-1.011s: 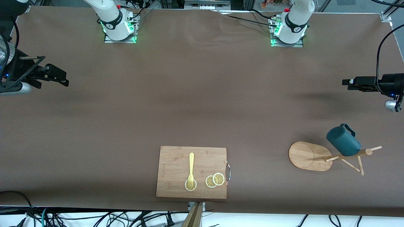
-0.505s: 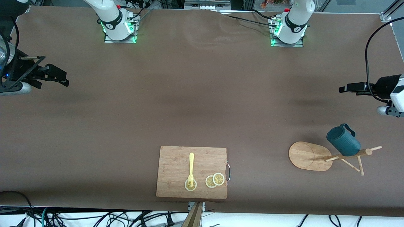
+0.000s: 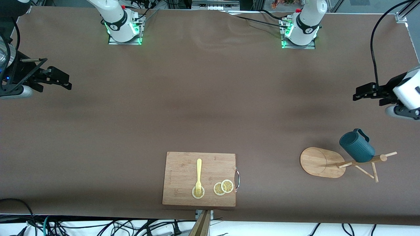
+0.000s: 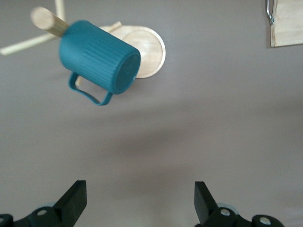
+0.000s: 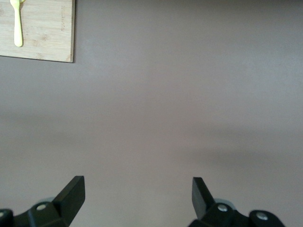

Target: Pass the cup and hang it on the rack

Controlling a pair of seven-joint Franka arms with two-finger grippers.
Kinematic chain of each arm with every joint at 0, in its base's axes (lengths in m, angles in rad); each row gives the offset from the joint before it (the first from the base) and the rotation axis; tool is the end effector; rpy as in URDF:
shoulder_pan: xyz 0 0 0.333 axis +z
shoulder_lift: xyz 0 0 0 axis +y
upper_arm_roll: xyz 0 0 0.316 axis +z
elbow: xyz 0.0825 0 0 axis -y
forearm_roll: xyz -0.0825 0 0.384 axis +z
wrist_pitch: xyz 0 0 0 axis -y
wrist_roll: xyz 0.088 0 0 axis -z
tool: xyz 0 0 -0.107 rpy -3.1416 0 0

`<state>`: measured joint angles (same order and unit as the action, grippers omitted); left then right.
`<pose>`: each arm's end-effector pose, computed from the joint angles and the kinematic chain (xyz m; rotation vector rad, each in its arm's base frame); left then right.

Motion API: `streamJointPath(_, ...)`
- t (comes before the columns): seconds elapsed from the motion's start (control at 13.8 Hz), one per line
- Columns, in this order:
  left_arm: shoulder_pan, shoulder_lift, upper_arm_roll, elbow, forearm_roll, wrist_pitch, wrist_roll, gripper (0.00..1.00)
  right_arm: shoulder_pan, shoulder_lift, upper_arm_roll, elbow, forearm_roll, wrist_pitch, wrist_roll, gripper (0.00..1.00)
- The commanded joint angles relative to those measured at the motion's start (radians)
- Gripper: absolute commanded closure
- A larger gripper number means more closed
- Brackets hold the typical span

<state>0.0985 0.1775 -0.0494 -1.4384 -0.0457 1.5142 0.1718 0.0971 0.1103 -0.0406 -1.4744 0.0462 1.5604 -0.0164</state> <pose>0.6004 0.0270 0.5795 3.0671 -0.1883 -0.1459 0.5859 0.0395 0.6062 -3.0981 -0.1132 0.0388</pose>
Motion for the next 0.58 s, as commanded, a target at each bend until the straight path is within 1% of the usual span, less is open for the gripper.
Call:
streamJointPath(0.0, -0.005, -0.087, 0.006, -0.036, 0.029, 0.004, -0.088, 0.00, -0.002, 0.003, 0.005, 0.019, -0.011, -0.011, -0.005, 0.00)
streamJointPath(0.22, -0.039, -0.119, 0.006, -0.053, 0.032, -0.078, -0.193, 0.00, -0.002, 0.003, 0.005, 0.019, -0.011, -0.011, -0.005, 0.00)
streamJointPath(0.51, -0.053, -0.099, 0.005, -0.053, 0.032, -0.098, -0.187, 0.00, -0.002, 0.003, 0.005, 0.019, -0.011, -0.011, -0.005, 0.00)
